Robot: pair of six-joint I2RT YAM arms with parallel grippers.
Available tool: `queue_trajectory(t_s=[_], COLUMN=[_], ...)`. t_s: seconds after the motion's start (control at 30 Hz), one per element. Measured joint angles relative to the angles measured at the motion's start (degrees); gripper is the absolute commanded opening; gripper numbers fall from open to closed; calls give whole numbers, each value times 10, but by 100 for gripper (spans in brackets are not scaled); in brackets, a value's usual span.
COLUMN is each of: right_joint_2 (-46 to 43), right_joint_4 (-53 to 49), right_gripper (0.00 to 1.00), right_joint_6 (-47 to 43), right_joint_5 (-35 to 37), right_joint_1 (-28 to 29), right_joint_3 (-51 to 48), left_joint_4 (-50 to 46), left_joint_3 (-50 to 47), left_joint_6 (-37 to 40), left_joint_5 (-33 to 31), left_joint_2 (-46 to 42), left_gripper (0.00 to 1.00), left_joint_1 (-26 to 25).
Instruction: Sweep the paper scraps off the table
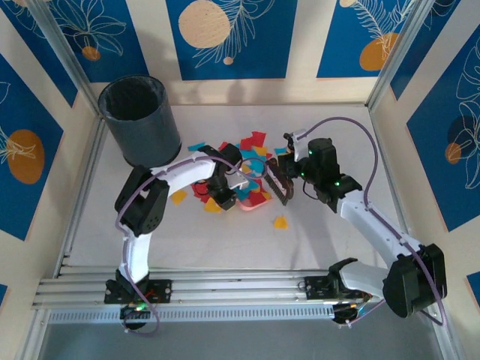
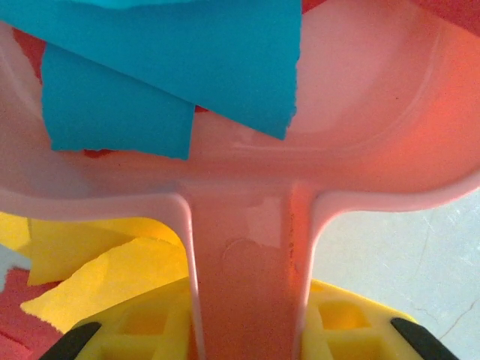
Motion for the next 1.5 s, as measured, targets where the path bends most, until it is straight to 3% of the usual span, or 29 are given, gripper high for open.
queue_trajectory(t_s=[0.47,0.8,1.5], right_joint_2=[-70,-78,-63], right_joint_4=[-27,-39,-45], right_gripper=[0,0,0], right_joint_6=[51,60,61], right_joint_5=[42,25,-22], right_joint_1=[-58,-72,-72], right_joint_3=[-27,-45,-45], left_joint_4=[21,4,-18], left_joint_3=[-32,23,180], left_joint_6=[-17,-36,-102], left_joint_5=[29,34,58], left_joint_2=[-111,-125,-148], left_gripper=[0,0,0], left_joint_1=[11,27,158])
